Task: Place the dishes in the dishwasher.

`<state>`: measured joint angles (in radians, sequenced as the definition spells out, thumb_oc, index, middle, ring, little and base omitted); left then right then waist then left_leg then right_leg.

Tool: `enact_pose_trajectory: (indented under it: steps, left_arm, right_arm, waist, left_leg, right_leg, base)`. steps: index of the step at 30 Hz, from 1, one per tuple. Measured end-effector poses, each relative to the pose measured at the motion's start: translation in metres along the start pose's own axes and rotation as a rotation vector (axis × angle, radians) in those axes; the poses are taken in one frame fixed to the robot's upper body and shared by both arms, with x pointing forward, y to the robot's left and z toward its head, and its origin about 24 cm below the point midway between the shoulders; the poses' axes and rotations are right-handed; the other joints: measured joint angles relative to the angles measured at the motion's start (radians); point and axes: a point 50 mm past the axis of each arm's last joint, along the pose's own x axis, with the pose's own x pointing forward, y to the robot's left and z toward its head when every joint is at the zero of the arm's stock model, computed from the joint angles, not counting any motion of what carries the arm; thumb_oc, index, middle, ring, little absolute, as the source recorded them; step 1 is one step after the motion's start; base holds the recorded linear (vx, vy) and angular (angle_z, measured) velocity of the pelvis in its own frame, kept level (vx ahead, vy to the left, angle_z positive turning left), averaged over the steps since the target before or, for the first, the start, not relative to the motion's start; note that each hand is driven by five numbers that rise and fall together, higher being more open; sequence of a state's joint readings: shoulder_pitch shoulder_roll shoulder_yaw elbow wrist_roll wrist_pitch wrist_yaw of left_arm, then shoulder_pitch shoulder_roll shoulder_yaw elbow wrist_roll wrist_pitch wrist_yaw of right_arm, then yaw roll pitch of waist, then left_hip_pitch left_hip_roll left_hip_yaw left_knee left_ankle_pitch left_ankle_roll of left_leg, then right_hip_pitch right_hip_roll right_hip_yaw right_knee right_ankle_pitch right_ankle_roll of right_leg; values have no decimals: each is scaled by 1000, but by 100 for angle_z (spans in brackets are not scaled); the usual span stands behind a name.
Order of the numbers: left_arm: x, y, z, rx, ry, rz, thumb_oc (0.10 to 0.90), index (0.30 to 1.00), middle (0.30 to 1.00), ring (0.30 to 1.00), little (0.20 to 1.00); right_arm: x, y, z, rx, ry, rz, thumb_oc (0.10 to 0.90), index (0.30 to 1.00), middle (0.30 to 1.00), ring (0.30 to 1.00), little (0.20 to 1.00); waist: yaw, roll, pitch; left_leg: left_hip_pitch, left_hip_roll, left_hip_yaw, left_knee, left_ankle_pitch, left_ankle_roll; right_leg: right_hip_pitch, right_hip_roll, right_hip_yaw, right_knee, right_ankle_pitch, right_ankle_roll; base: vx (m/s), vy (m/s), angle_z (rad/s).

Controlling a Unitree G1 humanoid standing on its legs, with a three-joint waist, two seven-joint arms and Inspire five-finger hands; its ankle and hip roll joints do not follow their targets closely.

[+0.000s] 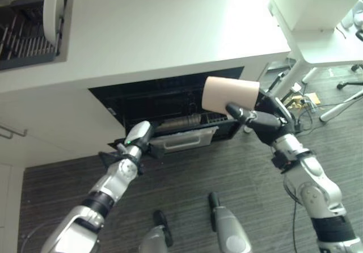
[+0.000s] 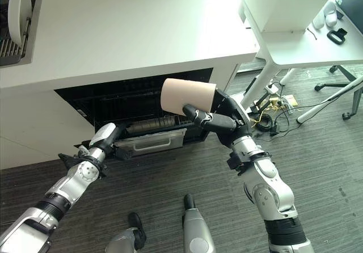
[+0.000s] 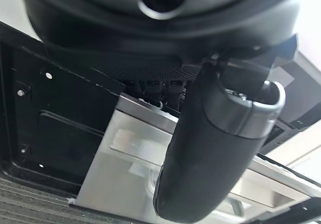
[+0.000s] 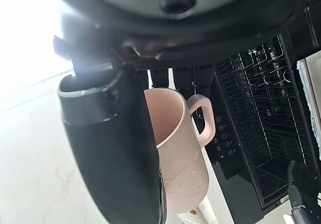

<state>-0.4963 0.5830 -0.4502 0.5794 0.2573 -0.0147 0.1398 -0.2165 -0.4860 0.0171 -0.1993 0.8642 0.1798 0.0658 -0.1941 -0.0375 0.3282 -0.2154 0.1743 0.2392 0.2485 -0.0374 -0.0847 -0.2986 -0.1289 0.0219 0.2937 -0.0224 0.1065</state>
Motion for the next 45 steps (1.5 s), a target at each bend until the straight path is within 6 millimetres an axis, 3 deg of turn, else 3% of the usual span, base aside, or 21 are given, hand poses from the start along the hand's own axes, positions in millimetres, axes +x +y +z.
enact_pose_trajectory:
  steps: [6, 8, 15, 20, 29, 35, 38, 41, 43, 45]
  left_arm:
    - [4, -1, -6, 5, 50, -15, 800, 900, 900, 900, 900]
    - [10, -4, -8, 35, 82, -91, 800, 900, 900, 900, 900]
    - [22, -1, -16, 101, 203, -330, 800, 900, 900, 900, 900]
    - [15, -9, -17, 41, 225, -690, 800, 900, 900, 900, 900]
    - [-23, -37, -20, 0, 163, -990, 800, 900, 900, 900, 900]
    - [-22, -31, -11, -2, 147, -983, 800, 900, 900, 900, 900]
    - [-27, -29, -13, -108, 135, -941, 800, 900, 900, 900, 900]
    - [-38, -41, -10, -330, 57, -753, 800, 900, 900, 900, 900]
    - [-40, -43, -4, -385, 9, -635, 800, 900, 900, 900, 900]
    - [-43, -38, -4, -492, -14, -529, 800, 900, 900, 900, 900]
  right_arm:
    - [1, 1, 0, -1, 12, 5, 400, 300, 300, 300, 300]
    - [6, 4, 2, -7, 20, 27, 400, 300, 300, 300, 300]
    - [11, 16, 18, -69, 9, 104, 400, 300, 300, 300, 300]
    - [9, 10, 22, -151, 77, 121, 400, 300, 300, 300, 300]
    - [9, 5, 25, -195, 113, 129, 400, 300, 300, 300, 300]
    - [9, -1, 23, -196, 133, 96, 400, 300, 300, 300, 300]
    - [6, -4, 20, -203, 144, 78, 400, 300, 300, 300, 300]
    - [-6, -19, 9, -274, 186, 5, 400, 300, 300, 300, 300]
    - [-12, -26, 6, -331, 193, -34, 400, 300, 300, 300, 300]
    - [-12, -28, 8, -378, 179, -49, 400, 300, 300, 300, 300]
  waist:
    - [-2, 1, 0]
    - [-2, 9, -1]
    - [-58, 38, -9]
    - [-86, 79, -33]
    - [-91, 87, -38]
    - [-73, 88, -38]
    - [-56, 88, -38]
    - [-10, 84, -34]
    - [34, 70, -25]
    - [54, 47, -4]
  left_leg:
    - [10, -1, 8, -5, 0, 0]
    - [25, -3, 25, -8, 0, 0]
    - [41, -3, 44, -12, -1, 0]
    - [60, -15, 60, -31, -4, 4]
    - [68, -22, 71, -39, -2, 8]
    - [53, -22, 54, -45, 2, 7]
    - [46, -21, 45, -45, 3, 7]
    - [22, -22, 7, -44, 12, 5]
    - [9, -20, -15, -45, 22, 2]
    - [3, -17, -30, -45, 30, -2]
  right_leg:
    - [2, 1, 12, 0, 0, 0]
    - [2, 1, 25, 0, 1, 2]
    - [10, 4, 47, -12, 9, 4]
    - [15, -2, 60, -14, 14, 11]
    - [13, -7, 73, -14, 16, 14]
    - [8, -9, 54, -16, 14, 13]
    - [8, -10, 45, -17, 12, 12]
    - [5, -14, 16, -16, 5, 8]
    - [1, -14, -8, -4, -2, 5]
    - [-4, -13, -17, 7, -11, -1]
  base:
    - [9, 30, -3]
    - [26, 69, -15]
    - [23, 79, -9]
    - [11, 97, -9]
    - [6, 32, -3]
    - [-24, -24, 7]
    - [-43, -65, 12]
    - [-56, -129, 31]
    - [-54, -142, 28]
    - [-65, -136, 24]
